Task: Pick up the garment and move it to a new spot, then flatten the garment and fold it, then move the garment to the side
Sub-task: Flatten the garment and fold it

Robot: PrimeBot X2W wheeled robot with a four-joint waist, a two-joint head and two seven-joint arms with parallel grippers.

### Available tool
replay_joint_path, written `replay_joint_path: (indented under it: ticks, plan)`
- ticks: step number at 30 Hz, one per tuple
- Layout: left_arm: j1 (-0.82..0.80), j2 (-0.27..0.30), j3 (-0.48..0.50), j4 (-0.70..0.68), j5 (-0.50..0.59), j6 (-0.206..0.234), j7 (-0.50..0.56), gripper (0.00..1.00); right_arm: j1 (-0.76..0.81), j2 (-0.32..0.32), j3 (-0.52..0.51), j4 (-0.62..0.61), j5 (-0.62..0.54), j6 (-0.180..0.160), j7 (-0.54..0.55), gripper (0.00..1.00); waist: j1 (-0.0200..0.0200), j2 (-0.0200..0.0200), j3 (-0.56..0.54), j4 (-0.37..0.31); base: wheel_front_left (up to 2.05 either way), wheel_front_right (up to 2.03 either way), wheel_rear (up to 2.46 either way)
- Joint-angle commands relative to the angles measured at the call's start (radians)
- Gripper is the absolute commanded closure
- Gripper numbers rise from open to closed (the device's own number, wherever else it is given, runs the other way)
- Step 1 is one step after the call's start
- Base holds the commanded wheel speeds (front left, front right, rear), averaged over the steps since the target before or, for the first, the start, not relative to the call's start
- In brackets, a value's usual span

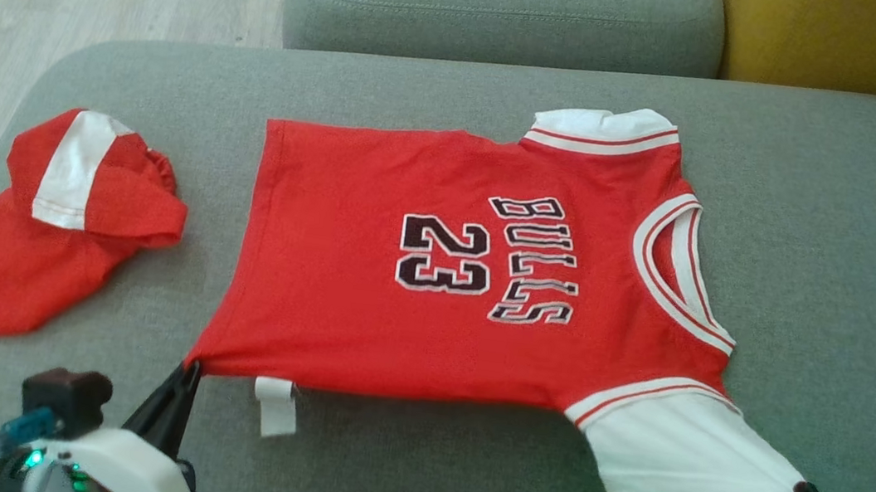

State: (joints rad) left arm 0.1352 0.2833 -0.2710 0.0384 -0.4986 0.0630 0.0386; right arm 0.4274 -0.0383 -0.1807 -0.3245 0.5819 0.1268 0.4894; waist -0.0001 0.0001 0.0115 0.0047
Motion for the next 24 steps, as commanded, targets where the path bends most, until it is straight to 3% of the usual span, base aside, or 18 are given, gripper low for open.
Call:
replay_joint_path:
  ticks: [1,8,17,24]
  plan:
    - [-0.042,0.03,0.051,-0.064,-0.003,0.014,0.018,1.0,-0.026,-0.013,0.004,-0.045,0.007,0.004,0.004,1.0,0.0001,-0.0001,0.003,0.001,0.0,0.0,0.0]
    - [-0.056,0.062,0.035,-0.121,-0.036,0.017,0.163,1.0,-0.117,-0.012,0.003,-0.007,-0.006,0.004,0.038,1.0,0.0001,-0.0001,0.036,0.005,0.0,0.0,0.0]
    - [-0.234,0.096,0.024,-0.016,-0.159,-0.052,0.397,1.0,-0.402,-0.012,0.029,0.161,-0.072,0.004,0.133,1.0,0.0001,-0.0001,0.11,0.012,0.0,0.0,0.0]
    - [-0.378,0.095,0.025,0.106,-0.248,-0.097,0.517,1.0,-0.616,-0.028,0.024,0.34,-0.091,0.004,0.121,1.0,0.0001,-0.0001,0.151,0.025,0.0,0.0,0.0]
